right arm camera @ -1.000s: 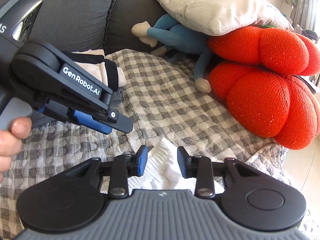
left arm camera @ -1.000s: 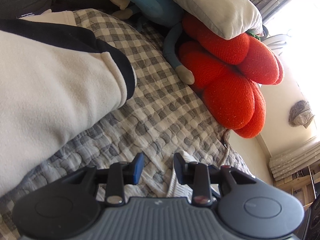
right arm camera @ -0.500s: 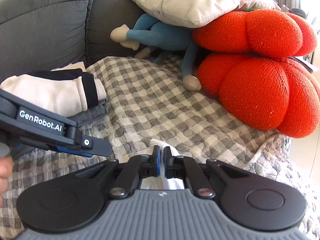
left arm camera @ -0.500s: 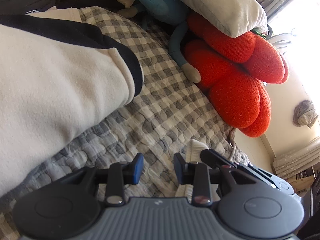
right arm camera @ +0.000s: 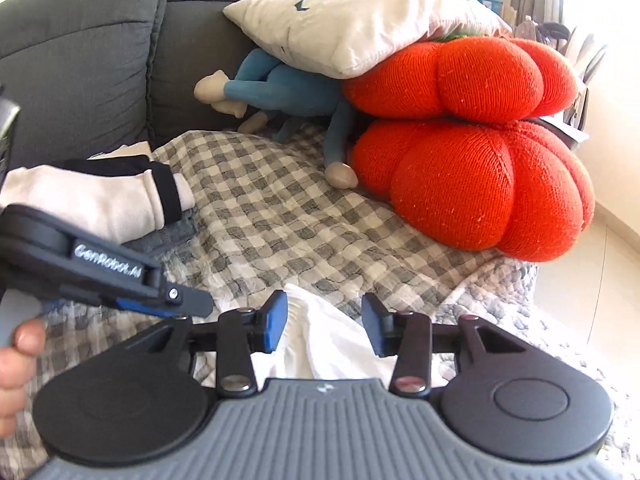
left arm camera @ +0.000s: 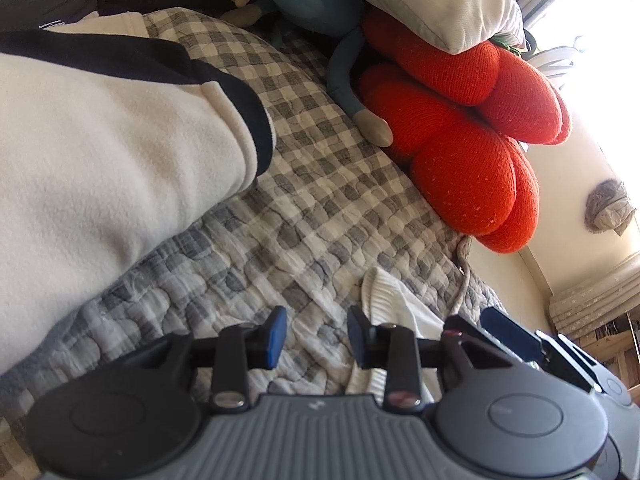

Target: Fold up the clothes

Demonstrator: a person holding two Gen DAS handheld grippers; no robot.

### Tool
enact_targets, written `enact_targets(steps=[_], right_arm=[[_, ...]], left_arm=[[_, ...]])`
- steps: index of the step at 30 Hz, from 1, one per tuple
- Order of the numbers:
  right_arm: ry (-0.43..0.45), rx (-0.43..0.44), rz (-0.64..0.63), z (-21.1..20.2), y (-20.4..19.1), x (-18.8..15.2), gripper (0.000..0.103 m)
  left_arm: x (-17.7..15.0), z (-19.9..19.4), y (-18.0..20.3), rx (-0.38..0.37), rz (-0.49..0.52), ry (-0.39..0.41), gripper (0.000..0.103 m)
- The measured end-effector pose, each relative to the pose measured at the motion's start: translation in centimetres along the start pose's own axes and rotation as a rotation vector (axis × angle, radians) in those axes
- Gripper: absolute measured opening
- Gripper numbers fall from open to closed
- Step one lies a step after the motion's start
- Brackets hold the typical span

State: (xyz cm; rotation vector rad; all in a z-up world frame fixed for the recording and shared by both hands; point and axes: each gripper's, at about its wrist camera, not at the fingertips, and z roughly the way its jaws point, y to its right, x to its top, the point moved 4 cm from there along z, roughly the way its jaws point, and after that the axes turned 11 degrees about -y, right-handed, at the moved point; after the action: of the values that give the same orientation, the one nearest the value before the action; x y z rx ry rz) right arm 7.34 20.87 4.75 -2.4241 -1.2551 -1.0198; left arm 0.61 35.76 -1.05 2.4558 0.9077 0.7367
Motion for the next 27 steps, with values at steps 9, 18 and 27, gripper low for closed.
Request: enact_targets(steps=[9,18,27], right_arm=[[-0.042,0.244,-0.304,-7.8,-9.3,-9.5,0.045],[-0.085,0.11,-0.416,-2.4,-12.1,-9.9,0.013],[0.013,0.283,-0.147,-3.5,-10.4,-6.9,0.005]], left_arm=[[-0.1,-0.7,-0.1,-0.001,0.002,0.006,0.033],[-0.7,-1.6,-0.4,0.037,0.036,0.011,0.037],[-0.9,-0.6,-0.8,-0.023,-0.005,-0.067,0.043]])
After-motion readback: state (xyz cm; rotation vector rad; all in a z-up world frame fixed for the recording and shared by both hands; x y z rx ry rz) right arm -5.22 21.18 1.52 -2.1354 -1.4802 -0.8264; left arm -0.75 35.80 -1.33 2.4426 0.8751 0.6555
